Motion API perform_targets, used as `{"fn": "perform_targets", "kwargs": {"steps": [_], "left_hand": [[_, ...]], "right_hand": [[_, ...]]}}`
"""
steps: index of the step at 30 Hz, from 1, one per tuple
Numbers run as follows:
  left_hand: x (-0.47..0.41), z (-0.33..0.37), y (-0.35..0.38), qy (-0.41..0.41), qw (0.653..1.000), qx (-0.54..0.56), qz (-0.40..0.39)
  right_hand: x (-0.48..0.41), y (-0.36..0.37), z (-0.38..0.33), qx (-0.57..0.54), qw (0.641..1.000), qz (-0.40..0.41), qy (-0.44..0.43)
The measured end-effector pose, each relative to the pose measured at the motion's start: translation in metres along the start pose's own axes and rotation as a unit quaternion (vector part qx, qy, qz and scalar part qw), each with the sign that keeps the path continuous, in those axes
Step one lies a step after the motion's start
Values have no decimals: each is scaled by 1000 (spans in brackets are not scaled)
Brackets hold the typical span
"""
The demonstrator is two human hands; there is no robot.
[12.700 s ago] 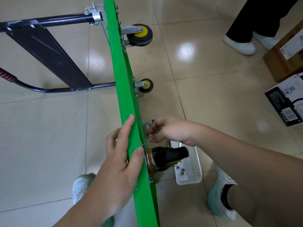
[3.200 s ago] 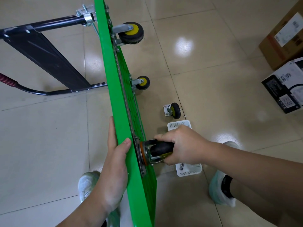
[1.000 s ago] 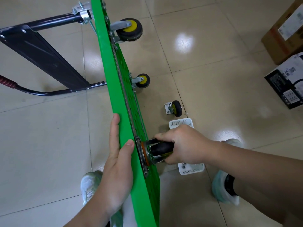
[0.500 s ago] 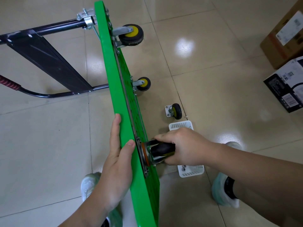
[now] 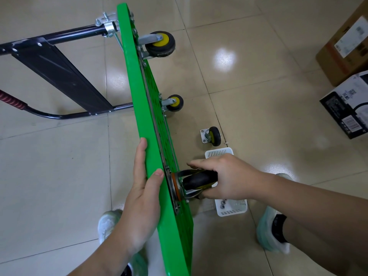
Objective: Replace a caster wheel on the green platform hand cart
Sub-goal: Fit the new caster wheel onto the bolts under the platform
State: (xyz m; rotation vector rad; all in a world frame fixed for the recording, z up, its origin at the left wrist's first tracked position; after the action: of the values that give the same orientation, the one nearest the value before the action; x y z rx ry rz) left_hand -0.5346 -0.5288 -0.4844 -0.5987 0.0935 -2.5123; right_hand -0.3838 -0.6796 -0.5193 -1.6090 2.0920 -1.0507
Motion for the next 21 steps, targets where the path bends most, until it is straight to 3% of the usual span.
{"fn": "perform_targets", "kwargs": {"steps": [11, 16, 21], "left_hand": [[-2, 2, -2, 10, 1000, -12, -10], [-3, 8, 0, 12, 1000, -11, -22], [3, 12, 2, 18, 999, -6, -40]], "right_hand": [[27, -9, 34, 59, 990, -73, 109], [51, 22, 83, 15, 970, -66, 233], [66, 64, 121, 28, 951, -94, 295]]}}
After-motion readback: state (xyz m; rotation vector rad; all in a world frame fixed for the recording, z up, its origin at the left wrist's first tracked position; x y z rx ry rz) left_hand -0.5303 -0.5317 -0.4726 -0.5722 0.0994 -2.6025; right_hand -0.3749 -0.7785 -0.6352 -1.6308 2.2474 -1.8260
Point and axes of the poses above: each hand's wrist, its own x-axis away from the middle knuckle, its own y-axis out of the palm, z = x × y, the point moved 2 cm from there along -x, towards the middle knuckle, and after that the axes turned 6 degrees about -y, right-handed, at the moved point
